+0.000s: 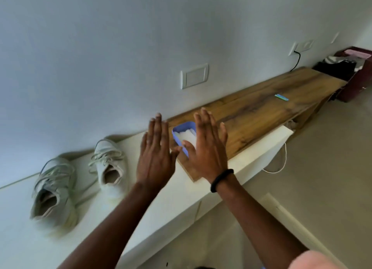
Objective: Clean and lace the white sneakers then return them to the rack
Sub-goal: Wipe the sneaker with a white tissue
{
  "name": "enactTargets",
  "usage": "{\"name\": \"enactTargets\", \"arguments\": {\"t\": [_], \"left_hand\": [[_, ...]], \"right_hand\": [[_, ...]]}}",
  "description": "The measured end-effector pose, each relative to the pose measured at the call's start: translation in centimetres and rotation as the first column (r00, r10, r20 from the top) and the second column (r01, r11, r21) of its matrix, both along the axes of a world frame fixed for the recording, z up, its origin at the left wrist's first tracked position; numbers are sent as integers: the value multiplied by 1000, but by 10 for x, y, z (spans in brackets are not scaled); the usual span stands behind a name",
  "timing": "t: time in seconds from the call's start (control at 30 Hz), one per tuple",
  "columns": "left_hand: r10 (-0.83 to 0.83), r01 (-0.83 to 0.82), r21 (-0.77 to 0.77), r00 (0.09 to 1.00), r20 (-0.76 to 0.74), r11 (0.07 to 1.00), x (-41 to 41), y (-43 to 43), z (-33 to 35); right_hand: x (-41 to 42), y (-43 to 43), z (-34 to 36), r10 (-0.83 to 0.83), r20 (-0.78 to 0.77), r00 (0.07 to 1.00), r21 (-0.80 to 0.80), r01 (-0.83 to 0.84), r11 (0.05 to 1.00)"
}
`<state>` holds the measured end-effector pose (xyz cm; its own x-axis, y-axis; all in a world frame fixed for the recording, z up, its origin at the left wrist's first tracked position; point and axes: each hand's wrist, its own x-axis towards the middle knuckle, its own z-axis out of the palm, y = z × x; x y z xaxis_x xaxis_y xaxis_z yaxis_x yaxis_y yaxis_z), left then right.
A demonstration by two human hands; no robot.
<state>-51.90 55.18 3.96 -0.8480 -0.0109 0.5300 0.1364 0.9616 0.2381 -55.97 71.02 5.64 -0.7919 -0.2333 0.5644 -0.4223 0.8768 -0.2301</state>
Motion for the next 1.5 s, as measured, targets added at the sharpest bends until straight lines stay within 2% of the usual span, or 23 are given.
{"name": "enactTargets", "arguments": {"t": [0.1,0.17,0.27,0.43,0.6,0.73,0.9,1.3,1.5], "left_hand": [[-12,8,39,993,115,999,-41,16,-28],[22,-37,56,966,257,998,-61,21,-39],[67,-73,-2,913,402,997,-82,24,-54],[28,-24,-14,906,422,1000,-98,33,-69],[4,-23,39,905,425,999,-102,36,-81],[-18,-2,50,912,409,999,-103,35,-85],[-3,-1,12,913,408,1000,-107,32,-91],[-42,12,69,891,452,998,-108,32,-96],[-37,11,59,889,456,998,-108,33,-94]], "right_hand": [[-45,28,-26,-49,36,998,40,47,998],[-71,40,-40,-64,58,996,33,62,998],[-99,49,-56,-85,102,991,50,81,996],[-121,37,-68,-3,141,990,140,-17,990],[-133,18,-83,34,408,912,137,-98,986],[-145,2,-90,-54,523,850,249,-92,964],[-155,-10,-99,-137,518,844,301,-29,953],[-156,-12,-112,-152,502,851,204,55,977],[-155,-13,-111,-127,495,860,217,20,976]]}}
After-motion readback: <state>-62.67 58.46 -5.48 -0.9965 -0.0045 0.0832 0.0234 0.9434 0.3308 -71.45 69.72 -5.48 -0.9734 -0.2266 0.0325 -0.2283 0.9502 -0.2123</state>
